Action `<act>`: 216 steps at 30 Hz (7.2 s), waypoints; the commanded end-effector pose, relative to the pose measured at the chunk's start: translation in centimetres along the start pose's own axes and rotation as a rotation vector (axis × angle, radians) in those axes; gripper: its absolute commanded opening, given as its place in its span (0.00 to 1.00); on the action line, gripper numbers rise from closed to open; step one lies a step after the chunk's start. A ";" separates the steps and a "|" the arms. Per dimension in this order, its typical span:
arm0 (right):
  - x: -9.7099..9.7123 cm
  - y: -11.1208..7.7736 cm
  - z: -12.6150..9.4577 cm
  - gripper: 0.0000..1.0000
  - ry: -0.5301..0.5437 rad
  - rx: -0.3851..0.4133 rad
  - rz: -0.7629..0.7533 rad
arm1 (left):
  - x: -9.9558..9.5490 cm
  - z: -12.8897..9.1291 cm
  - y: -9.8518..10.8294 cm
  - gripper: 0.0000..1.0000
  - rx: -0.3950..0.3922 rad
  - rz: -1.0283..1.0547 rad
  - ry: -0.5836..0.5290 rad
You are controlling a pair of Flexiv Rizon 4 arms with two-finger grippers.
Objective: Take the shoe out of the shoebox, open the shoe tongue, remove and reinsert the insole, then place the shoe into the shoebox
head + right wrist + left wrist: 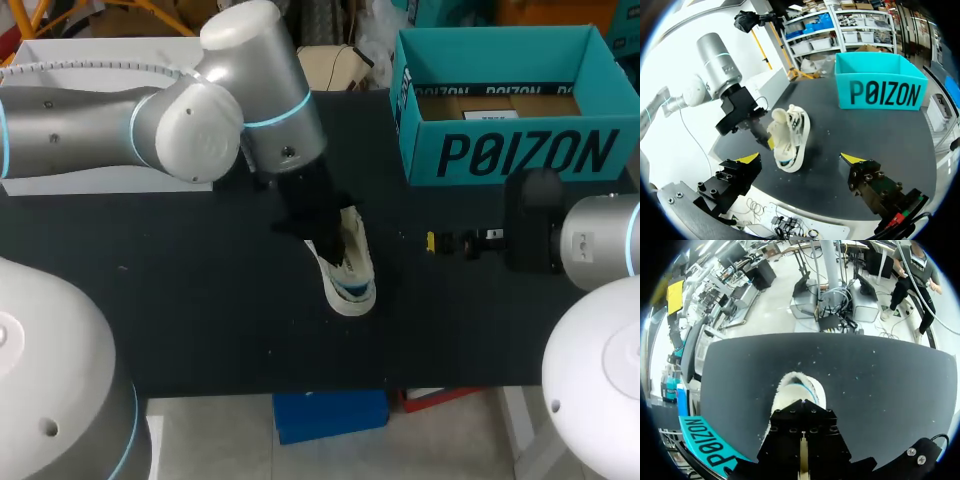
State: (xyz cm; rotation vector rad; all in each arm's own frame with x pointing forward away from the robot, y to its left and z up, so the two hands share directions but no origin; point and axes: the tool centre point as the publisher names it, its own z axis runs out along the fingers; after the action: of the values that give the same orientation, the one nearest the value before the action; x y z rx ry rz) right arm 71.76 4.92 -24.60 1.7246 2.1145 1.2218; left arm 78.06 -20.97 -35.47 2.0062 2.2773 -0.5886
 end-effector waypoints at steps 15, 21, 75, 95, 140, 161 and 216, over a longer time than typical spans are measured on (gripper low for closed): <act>-0.1 0.0 0.1 1.00 0.003 0.002 0.001 | -0.7 5.5 2.7 0.03 0.047 -0.007 0.093; -0.1 0.0 0.1 1.00 0.003 0.002 0.001 | -2.2 6.2 2.5 0.04 0.050 0.020 0.107; -0.1 0.0 0.1 1.00 0.003 0.002 0.001 | 3.1 -6.9 4.5 0.16 -0.199 -0.131 -0.107; -0.1 0.0 0.1 1.00 0.003 0.002 0.001 | 0.6 -5.0 7.2 0.00 -0.180 -0.125 -0.107; -0.1 0.0 0.1 1.00 0.003 0.002 0.001 | 2.6 -8.3 3.1 0.81 -0.221 -0.112 -0.081; -0.1 0.0 0.1 1.00 0.003 0.002 0.001 | 3.2 -7.1 3.5 1.00 -0.196 -0.120 -0.088; -0.1 0.0 0.1 1.00 0.003 0.002 0.001 | 3.5 -6.3 4.3 0.20 -0.211 -0.148 -0.027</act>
State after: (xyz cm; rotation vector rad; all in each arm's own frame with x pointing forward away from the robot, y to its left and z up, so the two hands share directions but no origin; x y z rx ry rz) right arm 71.76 4.93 -24.60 1.7246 2.1147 1.2219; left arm 83.05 -14.55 -31.47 1.7288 2.3638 -0.3906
